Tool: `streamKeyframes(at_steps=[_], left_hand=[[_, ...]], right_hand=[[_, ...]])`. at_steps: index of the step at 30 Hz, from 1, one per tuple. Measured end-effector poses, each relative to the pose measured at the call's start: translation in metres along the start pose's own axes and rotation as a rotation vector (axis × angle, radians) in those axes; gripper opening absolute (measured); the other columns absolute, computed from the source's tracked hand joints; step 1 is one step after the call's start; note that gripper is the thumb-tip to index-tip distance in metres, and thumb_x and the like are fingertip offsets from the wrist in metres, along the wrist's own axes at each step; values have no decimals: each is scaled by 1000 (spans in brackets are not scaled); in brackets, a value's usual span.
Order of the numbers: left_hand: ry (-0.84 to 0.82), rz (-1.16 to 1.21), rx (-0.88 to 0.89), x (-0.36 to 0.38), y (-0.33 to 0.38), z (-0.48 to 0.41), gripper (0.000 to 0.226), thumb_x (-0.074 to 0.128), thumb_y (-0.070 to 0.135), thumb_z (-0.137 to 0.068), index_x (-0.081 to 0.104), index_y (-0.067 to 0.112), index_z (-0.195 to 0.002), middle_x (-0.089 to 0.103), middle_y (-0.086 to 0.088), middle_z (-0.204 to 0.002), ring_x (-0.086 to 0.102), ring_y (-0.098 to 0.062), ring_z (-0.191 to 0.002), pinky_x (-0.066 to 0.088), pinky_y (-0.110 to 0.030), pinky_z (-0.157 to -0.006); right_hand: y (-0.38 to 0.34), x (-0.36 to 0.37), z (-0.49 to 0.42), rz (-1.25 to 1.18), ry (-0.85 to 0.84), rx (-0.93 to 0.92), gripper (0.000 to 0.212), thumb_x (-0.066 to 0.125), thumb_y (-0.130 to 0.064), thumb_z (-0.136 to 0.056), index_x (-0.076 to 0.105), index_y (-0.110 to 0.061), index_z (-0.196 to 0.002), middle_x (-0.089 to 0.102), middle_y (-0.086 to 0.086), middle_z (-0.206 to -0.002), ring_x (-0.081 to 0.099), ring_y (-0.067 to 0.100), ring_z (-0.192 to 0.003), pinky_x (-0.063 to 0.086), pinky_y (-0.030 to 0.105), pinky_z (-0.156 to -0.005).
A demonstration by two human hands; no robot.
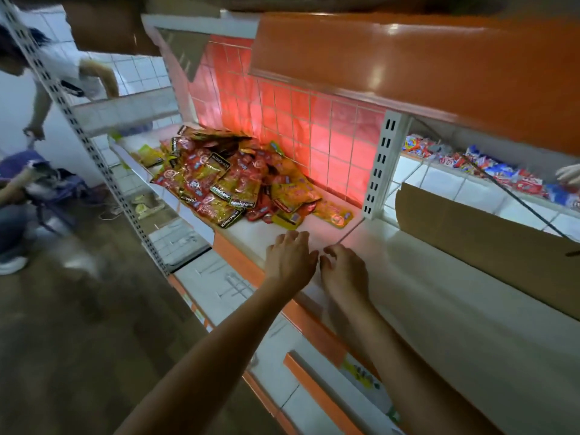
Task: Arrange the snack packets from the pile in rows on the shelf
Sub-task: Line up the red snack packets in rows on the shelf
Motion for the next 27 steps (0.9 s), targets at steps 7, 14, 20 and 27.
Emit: streamKeyframes(at_steps=[7,14,20,27], left_hand=[[-26,9,114,0,-34,-70,42,48,38,-95,46,16,-131,51,-8,-132,45,-28,-122,44,-41,-93],[-58,-7,187,-9,-75,-133,45,47,41,-96,47,13,-131,46,-8,-136,39,-28,-127,39,-39,-100],[57,-46,198,-23,-100,-169,36,37,38,-100,47,16,-127,43,-8,-134,37,-28,-125,37,-40,-98],[104,-91,97,-36,-147,-196,36,46,30,-95,42,14,-127,44,-11,-126,41,-29,-117,40,-38,-92]], right_hand=[[-24,30,-53,-51,92,101,29,58,-21,-90,65,-16,-118,66,4,-118,60,23,-108,43,26,-87],[-50,60,-101,-38,176,215,25,58,-19,-90,64,-11,-114,66,8,-115,59,26,-108,43,31,-87],[-67,79,-122,3,236,238,24,59,-18,-90,67,-11,-111,67,8,-113,59,26,-108,41,30,-88],[-101,108,-146,-29,194,175,19,59,-13,-87,71,-12,-102,70,4,-103,62,21,-101,40,27,-83]])
Point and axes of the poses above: each hand's wrist, its own z-axis away from the middle knuckle, its own x-axis out of the palm, y = z × x, the point moved 7 cm from there along -z, towards the middle knuckle
